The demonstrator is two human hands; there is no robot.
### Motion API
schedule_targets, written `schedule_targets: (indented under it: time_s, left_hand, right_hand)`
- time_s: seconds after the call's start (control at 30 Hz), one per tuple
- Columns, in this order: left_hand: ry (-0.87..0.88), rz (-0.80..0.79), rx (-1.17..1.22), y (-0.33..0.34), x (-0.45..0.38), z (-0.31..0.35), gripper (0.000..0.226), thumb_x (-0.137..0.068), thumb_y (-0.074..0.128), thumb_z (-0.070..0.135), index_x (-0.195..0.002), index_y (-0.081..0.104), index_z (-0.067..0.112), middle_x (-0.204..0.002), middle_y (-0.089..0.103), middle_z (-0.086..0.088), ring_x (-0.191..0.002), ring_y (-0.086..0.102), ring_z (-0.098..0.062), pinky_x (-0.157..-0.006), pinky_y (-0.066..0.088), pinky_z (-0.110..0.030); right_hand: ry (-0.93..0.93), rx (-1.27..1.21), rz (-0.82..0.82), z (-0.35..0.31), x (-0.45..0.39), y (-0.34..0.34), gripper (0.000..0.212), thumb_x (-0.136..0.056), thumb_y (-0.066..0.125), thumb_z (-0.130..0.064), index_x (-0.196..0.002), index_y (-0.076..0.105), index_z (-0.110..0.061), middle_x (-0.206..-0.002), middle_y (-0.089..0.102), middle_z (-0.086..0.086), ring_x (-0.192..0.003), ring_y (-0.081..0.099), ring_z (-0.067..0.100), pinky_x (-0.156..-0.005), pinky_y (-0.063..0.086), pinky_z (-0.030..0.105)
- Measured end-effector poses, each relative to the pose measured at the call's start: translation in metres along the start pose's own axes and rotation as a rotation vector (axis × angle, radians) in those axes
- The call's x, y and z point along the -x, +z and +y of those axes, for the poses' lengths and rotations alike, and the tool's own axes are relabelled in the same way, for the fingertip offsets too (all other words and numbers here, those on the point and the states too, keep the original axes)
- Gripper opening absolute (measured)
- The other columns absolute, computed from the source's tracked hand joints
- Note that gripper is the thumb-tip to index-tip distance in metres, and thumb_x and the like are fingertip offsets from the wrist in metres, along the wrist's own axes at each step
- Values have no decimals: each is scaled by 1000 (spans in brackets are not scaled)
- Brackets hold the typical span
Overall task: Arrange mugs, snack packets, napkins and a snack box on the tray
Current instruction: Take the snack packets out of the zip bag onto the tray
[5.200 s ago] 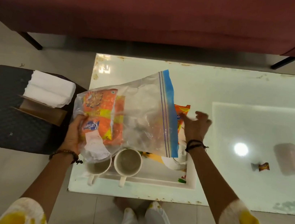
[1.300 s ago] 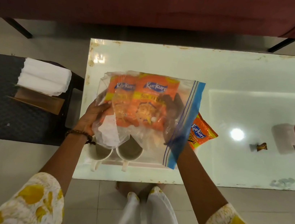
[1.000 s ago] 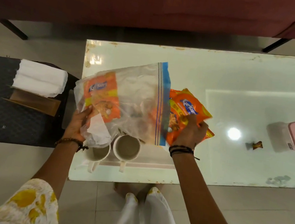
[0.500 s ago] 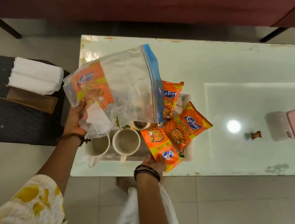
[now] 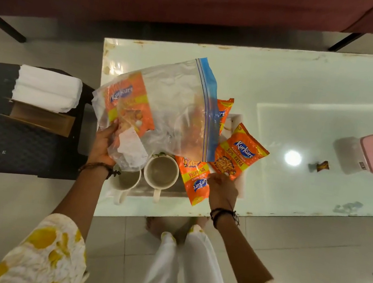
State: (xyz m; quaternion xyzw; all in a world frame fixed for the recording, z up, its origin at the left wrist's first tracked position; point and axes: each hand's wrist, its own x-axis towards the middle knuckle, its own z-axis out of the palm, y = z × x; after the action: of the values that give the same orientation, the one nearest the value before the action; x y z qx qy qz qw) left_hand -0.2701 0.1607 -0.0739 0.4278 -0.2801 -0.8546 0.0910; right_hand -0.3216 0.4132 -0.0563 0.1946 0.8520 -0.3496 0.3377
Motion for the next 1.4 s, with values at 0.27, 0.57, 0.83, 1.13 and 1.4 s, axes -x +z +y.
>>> schedule_targets:
  time_s: [0.27, 0.57, 0.83, 1.13, 1.4]
  left_hand:
    - [-19, 0, 35, -1, -1, -1, 48, -97, 41, 22, -145, 32, 20, -111, 61, 1, -96, 66, -16, -75, 59, -34]
    - [-18, -6, 33, 0, -6, 0, 50, -95, 44, 19, -144, 33, 18, -111, 62, 0, -95, 69, -18, -72, 59, -36]
    - [19, 20, -11, 4, -12, 0, 51, -95, 43, 15, -145, 30, 18, -136, 50, -7, -123, 51, -25, -83, 57, -38]
    - [21, 43, -56, 9, -12, -3, 51, -95, 43, 16, -145, 32, 19, -145, 42, -9, -130, 46, -27, -88, 55, -41]
    - [15, 47, -55, 15, -14, -4, 51, -95, 44, 15, -144, 33, 20, -147, 41, -9, -130, 46, -28, -92, 50, -44]
  right_hand:
    - [-40, 377, 37, 14, -29, 29, 85, -69, 73, -51, -131, 33, -9, -136, 38, 14, -131, 34, 35, -105, 36, 47]
    - [4, 368, 11, 30, -32, 34, 74, -74, 67, -53, -129, 39, -11, -138, 45, 11, -126, 45, 34, -104, 33, 48]
    - [45, 474, 43, 25, -32, 44, 98, -65, 78, -47, -138, 21, -15, -151, 18, 11, -132, 37, 36, -108, 26, 53]
    - [51, 424, -57, 19, -47, 37, 87, -63, 83, -37, -130, 35, -10, -138, 47, 11, -128, 45, 33, -105, 36, 51]
    - [4, 322, -131, 16, -47, 18, 43, -83, 68, -21, -119, 51, -7, -122, 58, 16, -113, 55, 33, -92, 46, 37]
